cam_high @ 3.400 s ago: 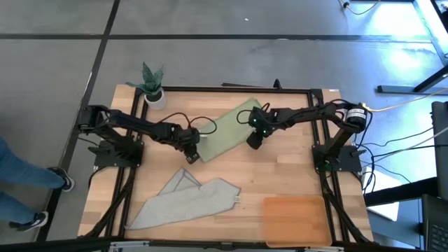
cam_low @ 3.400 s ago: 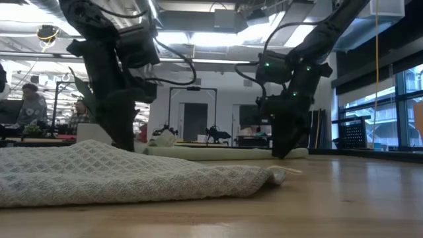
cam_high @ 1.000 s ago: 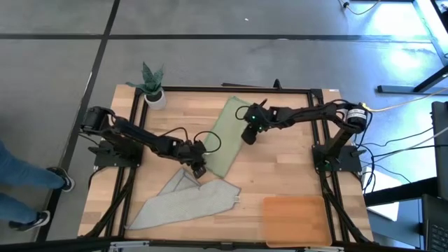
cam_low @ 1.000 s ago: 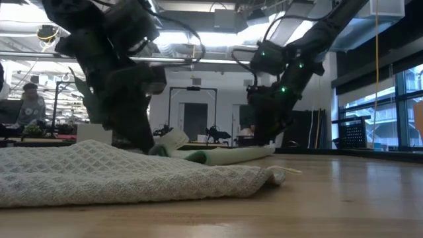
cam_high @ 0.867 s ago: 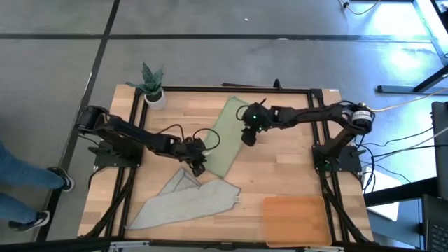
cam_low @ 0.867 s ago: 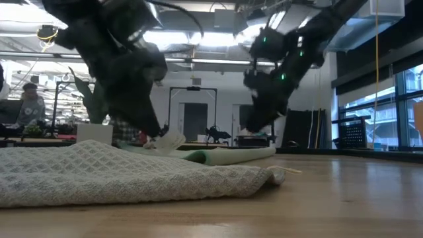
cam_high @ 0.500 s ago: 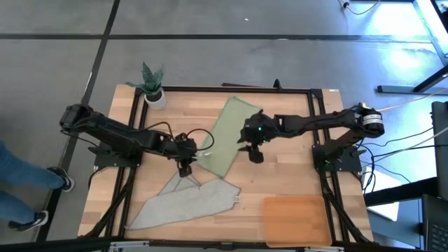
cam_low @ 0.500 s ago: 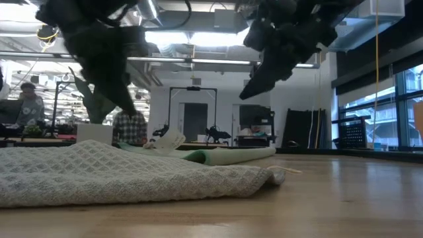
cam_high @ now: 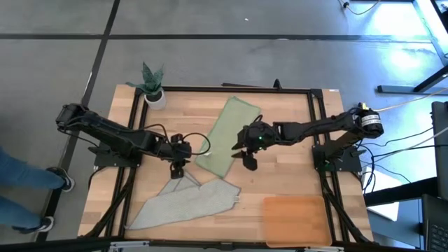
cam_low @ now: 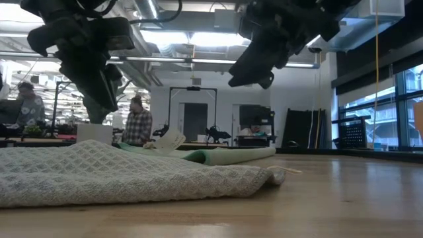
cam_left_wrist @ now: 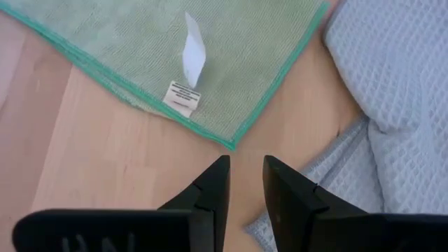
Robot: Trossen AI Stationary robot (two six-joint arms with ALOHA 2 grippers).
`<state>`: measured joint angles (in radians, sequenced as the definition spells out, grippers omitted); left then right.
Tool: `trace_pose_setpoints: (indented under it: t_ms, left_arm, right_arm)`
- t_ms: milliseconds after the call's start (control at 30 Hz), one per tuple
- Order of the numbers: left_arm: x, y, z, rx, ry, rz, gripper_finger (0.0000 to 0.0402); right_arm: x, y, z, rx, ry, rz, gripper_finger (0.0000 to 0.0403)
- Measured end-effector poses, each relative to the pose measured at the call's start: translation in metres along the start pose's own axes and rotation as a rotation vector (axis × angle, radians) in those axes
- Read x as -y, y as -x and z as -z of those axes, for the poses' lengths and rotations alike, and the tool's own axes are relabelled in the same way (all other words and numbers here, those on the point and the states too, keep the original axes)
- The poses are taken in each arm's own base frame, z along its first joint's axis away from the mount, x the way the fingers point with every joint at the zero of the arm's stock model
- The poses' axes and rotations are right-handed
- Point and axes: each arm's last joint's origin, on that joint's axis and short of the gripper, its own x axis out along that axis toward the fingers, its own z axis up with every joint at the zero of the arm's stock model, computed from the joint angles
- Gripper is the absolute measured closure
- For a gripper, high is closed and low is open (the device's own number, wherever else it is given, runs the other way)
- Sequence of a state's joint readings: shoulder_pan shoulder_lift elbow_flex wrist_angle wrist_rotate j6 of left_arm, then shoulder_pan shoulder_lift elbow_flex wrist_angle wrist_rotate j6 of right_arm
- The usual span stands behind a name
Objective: Roll microfiber towels into tight, uniform cylinder then place into a basket
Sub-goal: Roll the green microfiber towel
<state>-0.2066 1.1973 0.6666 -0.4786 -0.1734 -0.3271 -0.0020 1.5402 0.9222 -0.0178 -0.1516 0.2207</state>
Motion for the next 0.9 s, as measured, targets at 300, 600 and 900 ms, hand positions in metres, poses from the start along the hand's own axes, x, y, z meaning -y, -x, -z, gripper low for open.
trace_pose_setpoints:
  t_ms: [300, 600, 900]
  left_arm:
    - [0.0, 0.0, 0.0, -0.002, 0.165, 0.003, 0.0323]
    - [0.007, 0.001, 0.002, -0.007, 0.187, 0.028, 0.0323]
    - [0.008, 0.002, 0.003, -0.002, 0.161, 0.022, 0.0323]
  right_arm:
    - [-0.019, -0.004, 0.005, -0.007, 0.252, -0.049, 0.0235]
    - [-0.037, -0.037, 0.029, -0.068, 0.491, -0.079, 0.0235]
    - [-0.039, -0.07, 0.044, -0.03, 0.61, -0.095, 0.0235]
